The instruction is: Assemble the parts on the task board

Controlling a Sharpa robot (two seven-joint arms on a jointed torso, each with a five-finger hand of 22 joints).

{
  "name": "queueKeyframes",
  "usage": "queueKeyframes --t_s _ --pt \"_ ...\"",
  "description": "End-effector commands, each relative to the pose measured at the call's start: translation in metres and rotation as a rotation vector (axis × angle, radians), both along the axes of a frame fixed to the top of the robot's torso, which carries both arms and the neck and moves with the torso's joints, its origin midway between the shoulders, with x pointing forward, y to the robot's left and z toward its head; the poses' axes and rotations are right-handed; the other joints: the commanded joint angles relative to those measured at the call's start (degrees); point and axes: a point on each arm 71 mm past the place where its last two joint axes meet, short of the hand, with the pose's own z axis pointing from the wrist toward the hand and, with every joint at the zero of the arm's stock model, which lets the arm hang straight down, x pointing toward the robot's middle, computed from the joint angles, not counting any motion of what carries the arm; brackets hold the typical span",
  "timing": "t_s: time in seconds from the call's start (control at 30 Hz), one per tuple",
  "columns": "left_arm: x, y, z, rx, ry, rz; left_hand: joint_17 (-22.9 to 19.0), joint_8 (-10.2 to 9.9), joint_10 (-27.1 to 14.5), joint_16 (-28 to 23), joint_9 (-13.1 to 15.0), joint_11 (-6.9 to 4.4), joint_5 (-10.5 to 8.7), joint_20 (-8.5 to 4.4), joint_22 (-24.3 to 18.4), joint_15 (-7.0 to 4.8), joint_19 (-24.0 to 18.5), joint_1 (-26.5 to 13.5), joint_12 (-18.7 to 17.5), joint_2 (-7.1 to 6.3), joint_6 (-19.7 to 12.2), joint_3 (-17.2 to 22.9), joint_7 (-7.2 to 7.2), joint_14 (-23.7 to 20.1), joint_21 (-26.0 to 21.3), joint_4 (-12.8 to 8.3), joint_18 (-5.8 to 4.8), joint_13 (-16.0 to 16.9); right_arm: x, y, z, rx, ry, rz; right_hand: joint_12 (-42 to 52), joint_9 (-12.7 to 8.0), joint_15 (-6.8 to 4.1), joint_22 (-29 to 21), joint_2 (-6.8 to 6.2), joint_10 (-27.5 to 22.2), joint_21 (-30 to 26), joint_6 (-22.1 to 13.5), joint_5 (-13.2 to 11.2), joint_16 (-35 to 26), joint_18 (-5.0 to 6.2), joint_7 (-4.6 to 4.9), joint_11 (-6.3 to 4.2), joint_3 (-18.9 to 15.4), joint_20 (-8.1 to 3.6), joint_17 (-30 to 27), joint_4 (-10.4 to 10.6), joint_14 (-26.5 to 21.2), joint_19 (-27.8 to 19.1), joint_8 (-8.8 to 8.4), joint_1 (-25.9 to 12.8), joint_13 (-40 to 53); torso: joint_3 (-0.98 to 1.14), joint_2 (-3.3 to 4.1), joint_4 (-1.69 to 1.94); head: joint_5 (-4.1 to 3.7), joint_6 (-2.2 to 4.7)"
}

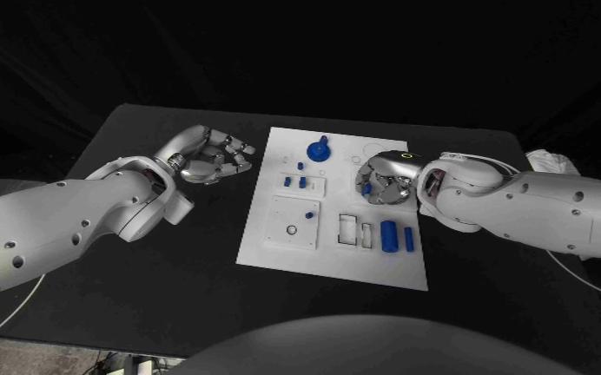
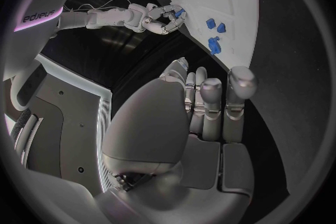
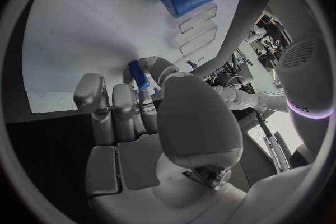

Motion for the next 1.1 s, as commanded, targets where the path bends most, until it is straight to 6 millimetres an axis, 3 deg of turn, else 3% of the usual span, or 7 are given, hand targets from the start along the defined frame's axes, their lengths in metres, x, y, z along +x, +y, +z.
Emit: queueKeyframes --t_s 0.03,0.3,0.6,0.9,1.1 --pt "-0.001 -0.002 0.000 -0.003 0.010 -0.017 -0.11 -0.20 -0.07 -0.35 -0.03 -0.02 0.17 -0.10 5.74 -0.05 -0.35 0.08 0.22 0.28 0.02 0.32 0.21 -0.29 -0.35 0.00 0.63 -0.07 -0.003 0.002 -0.001 0.017 -0.011 0.023 0.28 0.69 -0.16 7.35 0.52 2.91 0.34 -0.48 -0.51 -0.07 0.22 0.14 -2.30 -0.01 -0.35 -0.17 -0.45 0.10 -0.26 0.58 0.78 0.08 -0.05 0.01 -0.02 0.21 0.01" --pt "-0.001 -0.002 -0.001 -0.002 0.012 -0.016 -0.18 -0.19 -0.06 -0.39 -0.02 -0.03 0.29 -0.09 5.73 -0.05 -0.36 0.32 0.24 0.32 0.05 0.46 0.27 -0.33 -0.43 -0.03 0.64 -0.09 -0.009 0.007 0.008 0.064 -0.043 0.037 0.79 2.36 -0.44 7.47 0.57 4.39 1.32 -0.12 -0.92 0.13 0.16 -0.13 -2.71 -0.10 -0.48 0.19 -0.86 0.60 -0.09 2.03 0.52 0.15 -0.06 -0.06 -0.02 0.65 0.01" --pt "-0.001 -0.003 -0.003 -0.001 0.016 -0.017 -0.29 -0.20 -0.05 -0.44 -0.02 -0.04 0.39 -0.09 5.73 -0.06 -0.36 0.53 0.26 0.36 0.06 0.59 0.31 -0.37 -0.49 -0.04 0.64 -0.11 -0.008 0.021 0.042 0.103 -0.101 0.085 0.85 2.81 -0.58 7.51 0.55 4.75 1.65 -0.05 -1.22 0.25 0.13 -0.26 -2.86 -0.06 -0.57 0.40 -1.02 0.85 0.01 2.38 0.52 0.13 -0.09 -0.07 0.03 0.72 0.01" --pt "0.000 -0.005 -0.005 0.000 0.018 -0.019 -0.29 -0.20 -0.05 -0.44 -0.02 -0.04 0.42 -0.09 5.73 -0.07 -0.35 0.62 0.27 0.38 0.06 0.65 0.33 -0.37 -0.51 -0.04 0.65 -0.12 -0.014 0.062 0.059 0.128 -0.080 0.192 0.82 3.07 -0.65 7.56 0.64 4.96 2.03 -0.50 -1.92 0.32 0.08 -0.26 -2.93 0.09 -0.66 0.52 -1.16 1.05 0.15 2.34 0.57 0.07 -0.10 -0.02 -0.16 1.18 0.01" --pt "0.000 -0.007 -0.006 -0.001 0.016 -0.021 -0.27 -0.20 -0.06 -0.43 -0.02 -0.04 0.45 -0.09 5.74 -0.07 -0.33 0.66 0.27 0.41 0.06 0.69 0.36 -0.36 -0.49 -0.02 0.64 -0.13 -0.018 0.095 0.055 0.136 -0.042 0.266 0.70 3.21 -0.64 7.53 0.73 4.92 2.04 -0.81 -2.64 0.33 0.09 -0.23 -2.90 0.18 -0.68 0.53 -1.20 1.11 0.07 2.25 0.51 0.00 -0.03 -0.10 0.16 1.38 0.01"
